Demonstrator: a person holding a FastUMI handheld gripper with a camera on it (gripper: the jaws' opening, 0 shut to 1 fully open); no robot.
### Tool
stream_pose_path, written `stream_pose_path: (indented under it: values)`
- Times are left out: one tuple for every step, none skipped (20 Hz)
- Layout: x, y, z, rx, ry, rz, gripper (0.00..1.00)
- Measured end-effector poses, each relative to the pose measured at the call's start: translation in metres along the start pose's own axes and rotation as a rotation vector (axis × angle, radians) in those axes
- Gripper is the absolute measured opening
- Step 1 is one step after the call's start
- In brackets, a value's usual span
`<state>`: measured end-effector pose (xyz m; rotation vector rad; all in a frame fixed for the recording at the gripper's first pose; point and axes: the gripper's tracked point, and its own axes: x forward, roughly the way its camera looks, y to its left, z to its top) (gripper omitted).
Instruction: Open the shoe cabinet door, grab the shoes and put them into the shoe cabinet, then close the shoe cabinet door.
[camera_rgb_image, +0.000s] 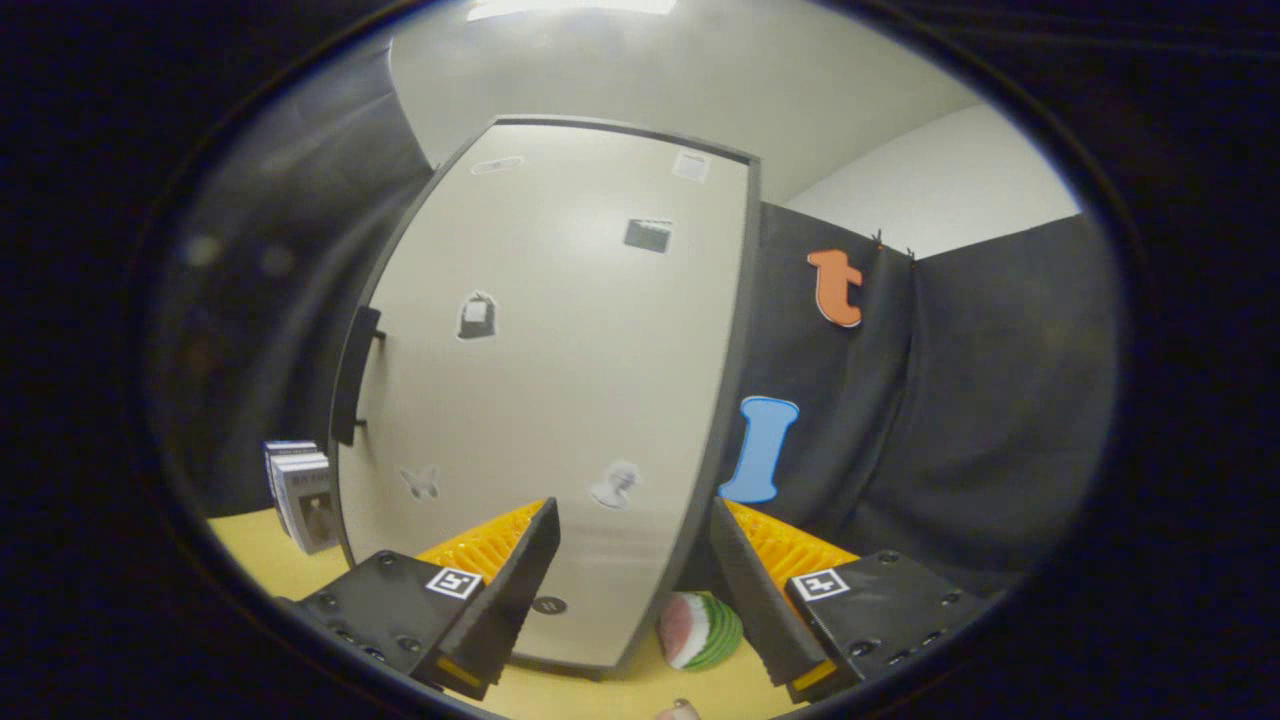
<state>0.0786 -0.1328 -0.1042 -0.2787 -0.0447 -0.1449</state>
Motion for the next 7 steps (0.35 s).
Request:
stream_pose_path:
  values:
    - [-0.005,-0.024,-0.019,0.025,0.023,0.017,0.96]
    - [-0.009,-0.049,-0.040,0.057,0.051,0.031,0.96]
    - [-0.013,-0.070,-0.061,0.064,0.081,0.050,0.96]
    - [-0.016,-0.089,-0.078,0.056,0.089,0.057,0.96]
    - [-0.018,-0.105,-0.089,0.050,0.089,0.050,0.96]
    - [-0.020,-0.114,-0.096,0.053,0.085,0.062,0.96]
    - [-0.023,-0.118,-0.099,0.067,0.082,0.075,0.96]
